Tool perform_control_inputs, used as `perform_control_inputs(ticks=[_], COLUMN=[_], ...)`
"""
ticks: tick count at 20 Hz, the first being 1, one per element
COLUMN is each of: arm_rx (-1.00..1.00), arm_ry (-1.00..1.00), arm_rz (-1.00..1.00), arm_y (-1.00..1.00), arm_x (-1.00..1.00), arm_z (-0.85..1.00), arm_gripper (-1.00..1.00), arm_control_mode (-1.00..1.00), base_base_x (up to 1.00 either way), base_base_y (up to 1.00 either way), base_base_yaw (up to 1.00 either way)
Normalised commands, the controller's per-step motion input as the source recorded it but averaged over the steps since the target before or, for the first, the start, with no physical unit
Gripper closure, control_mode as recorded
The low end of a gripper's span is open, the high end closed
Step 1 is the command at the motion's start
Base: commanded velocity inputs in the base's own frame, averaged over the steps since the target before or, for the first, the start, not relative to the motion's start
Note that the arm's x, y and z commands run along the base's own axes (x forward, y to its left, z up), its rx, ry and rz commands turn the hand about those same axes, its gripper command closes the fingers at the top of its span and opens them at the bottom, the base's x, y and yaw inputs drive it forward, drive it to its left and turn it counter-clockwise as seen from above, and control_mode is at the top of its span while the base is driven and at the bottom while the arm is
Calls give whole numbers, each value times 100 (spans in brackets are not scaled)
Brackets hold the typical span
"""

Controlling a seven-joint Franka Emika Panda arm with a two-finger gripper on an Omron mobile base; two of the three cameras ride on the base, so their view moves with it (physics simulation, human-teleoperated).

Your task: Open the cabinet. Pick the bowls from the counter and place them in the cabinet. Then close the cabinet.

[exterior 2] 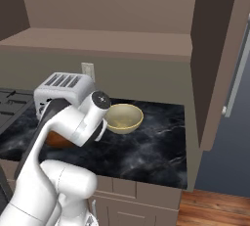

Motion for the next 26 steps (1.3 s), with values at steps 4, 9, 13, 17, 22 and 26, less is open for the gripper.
perform_control_inputs(ticks=[4, 9, 13, 17, 22, 26], arm_rx=[0, 0, 0, 0, 0, 0], arm_ry=[9, 5, 1, 0, 0, 1], arm_rz=[0, 0, 0, 0, 0, 0], arm_y=[14, 18, 22, 21, 17, 17], arm_x=[18, 12, 10, 13, 20, 26], arm_z=[-23, -21, -21, -24, -25, -27], arm_gripper=[-100, -100, -100, -100, -100, -100], arm_control_mode=[-100, -100, -100, -100, -100, -100], base_base_x=[0, 0, 0, 0, 0, 0], base_base_y=[0, 0, 0, 0, 0, 0], base_base_yaw=[0, 0, 0, 0, 0, 0])
